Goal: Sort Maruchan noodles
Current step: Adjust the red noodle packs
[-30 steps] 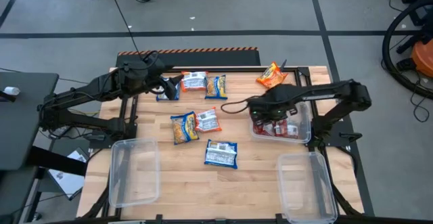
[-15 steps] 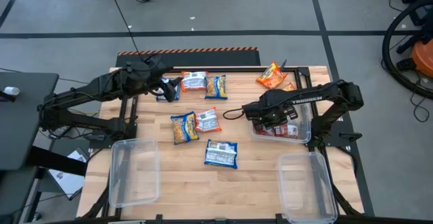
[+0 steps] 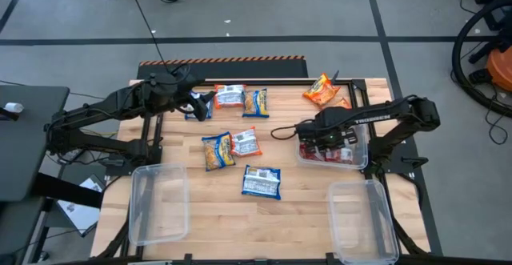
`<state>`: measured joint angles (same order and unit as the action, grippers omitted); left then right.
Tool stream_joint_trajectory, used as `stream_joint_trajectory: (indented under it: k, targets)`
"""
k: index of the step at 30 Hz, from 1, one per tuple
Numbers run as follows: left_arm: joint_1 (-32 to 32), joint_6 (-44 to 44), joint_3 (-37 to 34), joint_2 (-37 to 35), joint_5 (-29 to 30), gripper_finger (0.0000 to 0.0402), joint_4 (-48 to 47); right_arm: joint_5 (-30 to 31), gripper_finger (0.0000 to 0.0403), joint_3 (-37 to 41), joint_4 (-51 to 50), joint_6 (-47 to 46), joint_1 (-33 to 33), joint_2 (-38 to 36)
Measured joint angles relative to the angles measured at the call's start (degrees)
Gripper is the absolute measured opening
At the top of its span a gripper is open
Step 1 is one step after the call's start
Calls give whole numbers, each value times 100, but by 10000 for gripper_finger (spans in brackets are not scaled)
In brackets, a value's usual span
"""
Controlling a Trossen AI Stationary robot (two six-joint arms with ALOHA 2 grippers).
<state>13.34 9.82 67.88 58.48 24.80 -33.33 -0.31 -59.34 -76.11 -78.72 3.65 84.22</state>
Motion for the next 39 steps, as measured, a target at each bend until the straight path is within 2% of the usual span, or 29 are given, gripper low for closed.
stream_joint_trajectory:
  k: [11, 19, 23, 29, 35, 39]
  targets:
    - [-1, -5, 0, 0, -1, 286, 9, 170, 135, 108, 564, -84, 88, -279]
    - [-1, -2, 0, -13, -1, 286, 8, -106, 128, 589, 832, -100, 206, -303]
    - [-1, -4, 0, -13, -1, 286, 13, 4, 98, 589, 756, -105, 206, -398]
    - [0, -5, 0, -14, -1, 286, 41, 90, 14, 592, 643, 50, 369, -459]
    - [-1, -154, -2, -144, -1, 286, 65, 114, 17, 375, 656, -55, 448, -1153]
    - [0, -157, -2, -305, -1, 286, 75, 166, 8, 521, 602, -97, 490, -1579]
